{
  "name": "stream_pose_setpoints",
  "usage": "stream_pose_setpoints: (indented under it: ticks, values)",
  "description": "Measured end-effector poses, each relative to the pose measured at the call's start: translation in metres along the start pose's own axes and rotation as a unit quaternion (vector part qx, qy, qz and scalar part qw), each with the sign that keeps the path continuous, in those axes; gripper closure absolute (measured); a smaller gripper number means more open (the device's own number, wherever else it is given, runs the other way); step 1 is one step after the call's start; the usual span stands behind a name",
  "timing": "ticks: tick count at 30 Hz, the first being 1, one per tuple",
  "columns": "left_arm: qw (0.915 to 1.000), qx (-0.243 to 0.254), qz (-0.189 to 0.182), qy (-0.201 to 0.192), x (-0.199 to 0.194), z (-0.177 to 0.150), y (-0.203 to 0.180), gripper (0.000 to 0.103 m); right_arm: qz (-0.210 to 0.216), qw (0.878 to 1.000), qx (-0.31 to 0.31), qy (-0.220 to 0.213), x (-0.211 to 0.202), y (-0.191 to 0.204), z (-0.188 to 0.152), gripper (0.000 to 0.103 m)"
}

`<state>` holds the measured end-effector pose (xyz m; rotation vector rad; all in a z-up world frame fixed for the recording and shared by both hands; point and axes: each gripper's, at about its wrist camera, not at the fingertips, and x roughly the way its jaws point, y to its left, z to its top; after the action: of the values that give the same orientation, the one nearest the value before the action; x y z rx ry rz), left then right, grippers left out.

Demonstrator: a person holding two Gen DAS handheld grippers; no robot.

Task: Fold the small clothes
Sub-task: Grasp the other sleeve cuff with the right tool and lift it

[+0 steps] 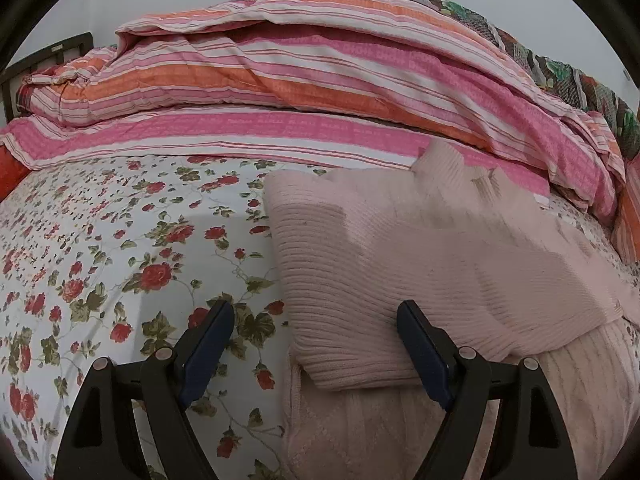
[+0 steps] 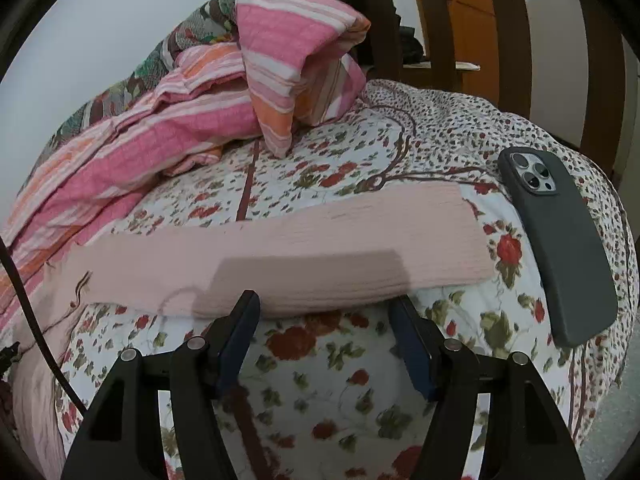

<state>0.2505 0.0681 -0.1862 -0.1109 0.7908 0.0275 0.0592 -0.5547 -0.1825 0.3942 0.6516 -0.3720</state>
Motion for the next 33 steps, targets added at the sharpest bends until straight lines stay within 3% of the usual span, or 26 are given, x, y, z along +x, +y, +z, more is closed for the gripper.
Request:
stream_pose_setpoints:
  ticks: [3,9,10,11,12,13,17,23,30,33]
  values:
    - [1.0000,-0.002,-0.002,0.001,0.001,0.000,0.000,0.021,0.018,1.000,0.021,-0.004,0.000,-0.010,0.002,0.037]
    - [1.0000,-0.002,-0.003,0.002,0.001,0.000,0.001,0.021,-0.013,0.999,0.034,-0.026,0.009,-0.027,0.022,0.037]
    - [1.0000,-0.002,-0.003,0.002,0.001,0.000,0.001,0.021,-0.020,0.999,0.035,-0.027,0.009,-0.028,0.027,0.047]
    - [1.0000,-0.002,-0.004,0.002,0.001,0.000,0.002,0.021,-0.033,0.999,0.027,-0.028,0.010,-0.027,0.032,0.074]
    - [1.0000,-0.002,-0.004,0.002,0.001,0.000,0.001,0.021,-0.041,0.999,0.018,-0.025,0.011,-0.026,0.035,0.093]
    - [1.0000,-0.003,-0.005,0.002,0.001,0.000,0.001,0.021,-0.043,0.999,-0.001,-0.020,0.011,-0.022,0.039,0.097]
    - [0.9999,-0.008,-0.011,0.002,0.001,0.000,0.004,0.021,-0.056,0.996,-0.043,-0.061,-0.010,-0.001,0.045,0.098]
    - [0.9996,-0.018,-0.021,-0.001,-0.001,-0.001,0.006,0.021,-0.044,0.994,-0.046,-0.084,-0.032,0.030,0.061,0.098]
    - [0.9920,-0.077,-0.097,-0.025,-0.011,-0.005,0.029,0.020,-0.029,0.993,-0.078,-0.086,-0.052,0.091,0.080,0.098]
    - [0.9885,-0.100,-0.111,-0.025,-0.011,-0.006,0.037,0.020,-0.010,0.993,-0.088,-0.084,-0.058,0.125,0.088,0.098]
